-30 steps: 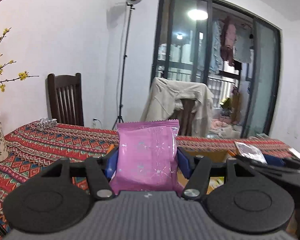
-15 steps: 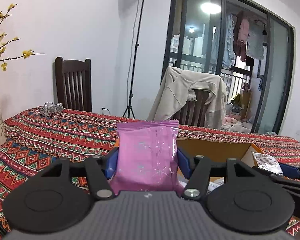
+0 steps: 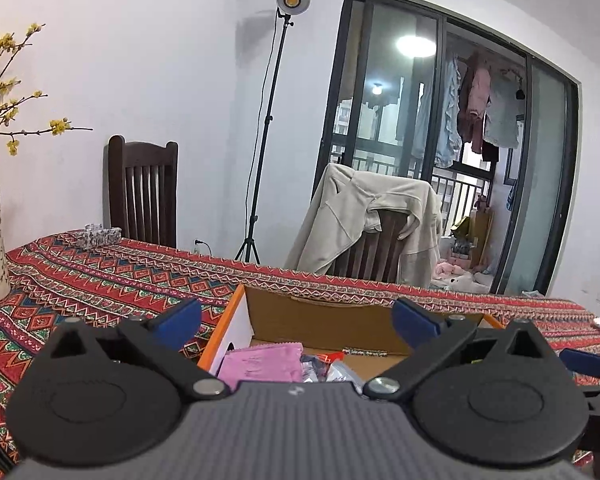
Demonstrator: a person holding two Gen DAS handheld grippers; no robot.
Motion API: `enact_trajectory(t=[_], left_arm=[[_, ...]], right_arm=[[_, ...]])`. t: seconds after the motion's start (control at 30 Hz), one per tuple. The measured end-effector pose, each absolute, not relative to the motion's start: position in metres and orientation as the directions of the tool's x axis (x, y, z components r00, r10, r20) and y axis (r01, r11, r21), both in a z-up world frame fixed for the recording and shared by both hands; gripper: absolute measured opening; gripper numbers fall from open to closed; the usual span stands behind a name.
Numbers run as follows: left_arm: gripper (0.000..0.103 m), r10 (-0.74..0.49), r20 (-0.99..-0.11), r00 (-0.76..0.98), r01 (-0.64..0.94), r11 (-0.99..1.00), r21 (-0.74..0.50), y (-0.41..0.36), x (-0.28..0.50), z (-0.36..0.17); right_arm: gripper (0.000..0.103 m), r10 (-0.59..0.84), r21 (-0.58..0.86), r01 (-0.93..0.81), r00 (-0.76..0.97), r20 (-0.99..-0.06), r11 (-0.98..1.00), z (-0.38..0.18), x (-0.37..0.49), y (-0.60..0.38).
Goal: Organize snacks
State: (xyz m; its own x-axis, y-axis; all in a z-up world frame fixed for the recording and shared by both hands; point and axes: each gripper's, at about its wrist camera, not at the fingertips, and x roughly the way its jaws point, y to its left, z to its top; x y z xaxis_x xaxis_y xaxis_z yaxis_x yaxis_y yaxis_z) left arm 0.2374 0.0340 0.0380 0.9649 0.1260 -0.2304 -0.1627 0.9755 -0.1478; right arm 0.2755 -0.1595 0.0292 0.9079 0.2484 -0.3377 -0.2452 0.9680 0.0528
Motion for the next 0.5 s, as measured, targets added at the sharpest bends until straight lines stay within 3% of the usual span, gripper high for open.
enact_trajectory(t=[0.5], left_arm=[[0.103, 0.095, -0.146, 0.985, -0.118, 0.981, -0.157, 0.041, 0.145, 0.082]], right_arm=[[0.103, 0.249, 0.014, -0.256, 0.928, -0.278, 0.967, 0.070, 0.206, -0.164]])
